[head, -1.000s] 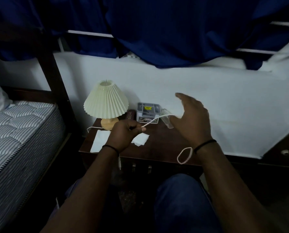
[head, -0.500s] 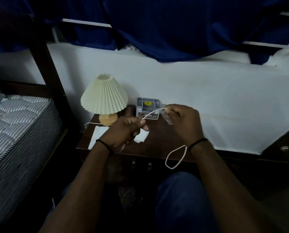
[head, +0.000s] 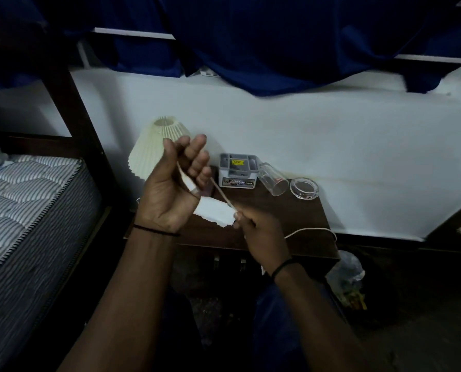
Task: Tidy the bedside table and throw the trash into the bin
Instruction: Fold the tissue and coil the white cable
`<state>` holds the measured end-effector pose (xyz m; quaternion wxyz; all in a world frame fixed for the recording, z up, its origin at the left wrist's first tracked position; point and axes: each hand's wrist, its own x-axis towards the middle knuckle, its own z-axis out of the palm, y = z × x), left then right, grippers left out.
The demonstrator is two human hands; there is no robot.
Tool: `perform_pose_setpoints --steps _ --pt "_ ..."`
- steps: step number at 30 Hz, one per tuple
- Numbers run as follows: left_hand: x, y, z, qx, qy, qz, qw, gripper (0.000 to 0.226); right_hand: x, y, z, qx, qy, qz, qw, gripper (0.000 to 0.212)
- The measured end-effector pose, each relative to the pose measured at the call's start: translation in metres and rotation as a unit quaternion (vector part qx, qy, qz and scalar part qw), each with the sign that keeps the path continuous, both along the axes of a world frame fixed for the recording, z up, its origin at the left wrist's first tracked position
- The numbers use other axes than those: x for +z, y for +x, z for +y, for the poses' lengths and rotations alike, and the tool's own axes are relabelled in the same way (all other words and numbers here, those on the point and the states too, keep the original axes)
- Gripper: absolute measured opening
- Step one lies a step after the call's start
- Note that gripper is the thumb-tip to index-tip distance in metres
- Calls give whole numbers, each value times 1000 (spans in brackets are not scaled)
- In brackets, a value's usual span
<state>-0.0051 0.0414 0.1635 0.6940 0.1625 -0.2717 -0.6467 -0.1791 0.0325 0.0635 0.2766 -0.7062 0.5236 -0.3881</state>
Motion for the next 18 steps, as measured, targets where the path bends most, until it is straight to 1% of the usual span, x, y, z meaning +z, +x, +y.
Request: perform_pose_setpoints --steps 2,3,5,7,8,10,11,12,13,15,16,17,18 --pt "-6 6 -4 52 -19 -9 998 26 -3 4 8 47 17 4 999 26" --pt "-11 8 -6 70 -21 -18 997 28 -1 6 10 64 21 5 998 27" --pt "-26 13 -11 98 -10 -42 994 34 6 7 12 87 24 0 996 19" --pt "-39 16 -15 126 11 -82 989 41 15 7 14 109 39 -16 993 10" --pt "-43 15 -17 136 17 -106 985 45 19 7 15 123 50 -24 991 10" --pt "-49 10 -20 146 19 -149 978 48 24 6 16 147 62 -15 987 16" --pt "-52 8 -21 150 15 -183 971 48 25 5 16 155 60 -2 986 20" --pt "-57 7 -23 160 5 -241 957 47 27 5 15 161 53 9 985 23" --pt "-62 6 -25 174 -12 -320 931 44 28 4 14 163 42 16 986 24" --pt "-76 5 -28 177 -53 -498 847 37 31 1 11 152 14 29 988 20" --pt "-81 3 -28 158 -66 -560 810 33 33 -1 9 142 -4 38 989 17" --pt "-84 1 -27 129 -72 -598 788 29 33 -5 6 131 -20 48 990 14" --pt "-84 -1 -25 96 -71 -618 777 26 35 -9 4 121 -30 53 991 12"
